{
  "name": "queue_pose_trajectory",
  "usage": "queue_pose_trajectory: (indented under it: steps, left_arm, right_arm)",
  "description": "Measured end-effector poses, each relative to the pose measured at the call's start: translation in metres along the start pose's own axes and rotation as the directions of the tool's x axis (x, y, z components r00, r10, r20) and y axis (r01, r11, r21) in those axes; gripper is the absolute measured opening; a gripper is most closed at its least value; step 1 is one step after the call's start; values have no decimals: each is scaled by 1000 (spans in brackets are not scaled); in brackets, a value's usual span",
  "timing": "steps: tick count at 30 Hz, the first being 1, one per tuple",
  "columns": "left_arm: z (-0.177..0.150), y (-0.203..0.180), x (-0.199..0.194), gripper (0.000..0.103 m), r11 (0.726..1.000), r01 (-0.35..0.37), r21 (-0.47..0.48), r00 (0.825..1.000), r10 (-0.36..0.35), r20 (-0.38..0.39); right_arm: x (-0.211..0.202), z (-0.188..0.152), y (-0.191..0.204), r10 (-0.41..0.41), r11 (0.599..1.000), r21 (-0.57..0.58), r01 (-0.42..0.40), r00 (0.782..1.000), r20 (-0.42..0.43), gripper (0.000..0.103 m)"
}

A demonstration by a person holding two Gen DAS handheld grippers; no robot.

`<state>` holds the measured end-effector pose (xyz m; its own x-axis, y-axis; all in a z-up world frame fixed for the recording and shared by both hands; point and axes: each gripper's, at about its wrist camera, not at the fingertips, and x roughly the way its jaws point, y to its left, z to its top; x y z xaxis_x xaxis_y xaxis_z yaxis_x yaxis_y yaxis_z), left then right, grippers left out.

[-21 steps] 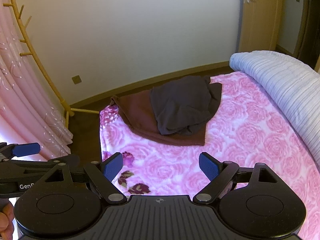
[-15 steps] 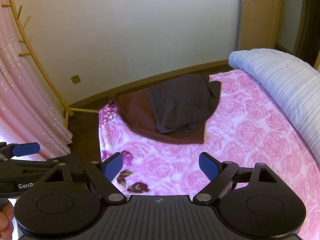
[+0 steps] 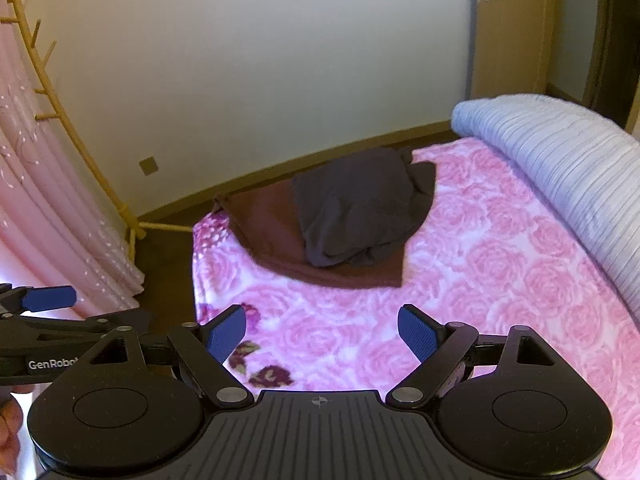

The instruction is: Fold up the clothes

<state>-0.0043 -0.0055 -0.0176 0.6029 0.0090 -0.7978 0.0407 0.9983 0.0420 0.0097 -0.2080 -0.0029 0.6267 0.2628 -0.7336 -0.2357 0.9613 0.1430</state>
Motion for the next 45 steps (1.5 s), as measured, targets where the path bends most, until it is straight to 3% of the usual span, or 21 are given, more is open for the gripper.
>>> queue_pose_trajectory:
  steps: [3,8,12,16,20,24,26,29,30,32,33,35,36,39,42,43,45]
  left_arm:
    - [-1,0,6,89,999,-4,39,1000,4,-9]
    - [7,3,34,89,990,22,142,1000,-20,-15]
    - [26,0,79,88,953,85,291,996,-89,2]
    - [49,-15,142,88,855,148,498,983,-184,24]
    - [72,-31,207,87,711,193,677,960,-280,21]
    - [84,-63,291,75,605,268,750,934,-355,-47]
    - [86,-82,329,73,565,282,775,929,-364,-72]
    - [83,-104,374,66,484,289,826,921,-375,-103]
    - [83,-109,385,50,460,297,837,919,-377,-118]
    - [84,-108,396,36,425,317,848,914,-377,-152]
    - [88,-103,394,21,424,320,847,910,-388,-149]
    - [97,-91,387,7,432,319,843,903,-408,-133]
    - [105,-79,378,5,461,308,832,904,-413,-106]
    - [132,-29,349,4,582,331,743,900,-432,-62]
    - [149,15,339,4,675,324,663,912,-408,-30]
    - [154,29,339,4,703,331,629,913,-407,-26]
    - [162,50,342,4,739,355,573,908,-417,-25]
  right_arm:
    - [-4,-1,-11,-16,1000,24,15,999,39,86]
    - [11,-2,-32,20,996,88,-20,1000,-6,86]
    - [37,1,-38,-4,998,58,7,999,-37,86]
    - [80,9,-42,-26,999,18,28,997,-69,86]
    - [140,26,-62,-47,997,63,55,993,-111,85]
    - [197,44,-89,-109,989,87,123,982,-153,85]
    - [220,50,-105,-133,982,107,154,975,-176,85]
    - [248,53,-131,-166,970,138,198,964,-208,85]
    - [255,54,-137,-173,968,141,207,960,-219,85]
    - [271,55,-150,-187,963,146,225,953,-239,85]
    - [276,57,-155,-189,962,145,229,951,-245,85]
    - [283,60,-160,-189,964,135,227,950,-247,85]
    - [285,63,-158,-185,969,118,218,953,-240,85]
    - [294,78,-151,-161,985,27,171,964,-209,85]
    - [315,96,-139,-145,983,-136,121,972,-187,85]
    - [324,100,-132,-150,968,-225,107,971,-184,85]
    - [349,103,-114,-168,892,-446,76,971,-171,85]
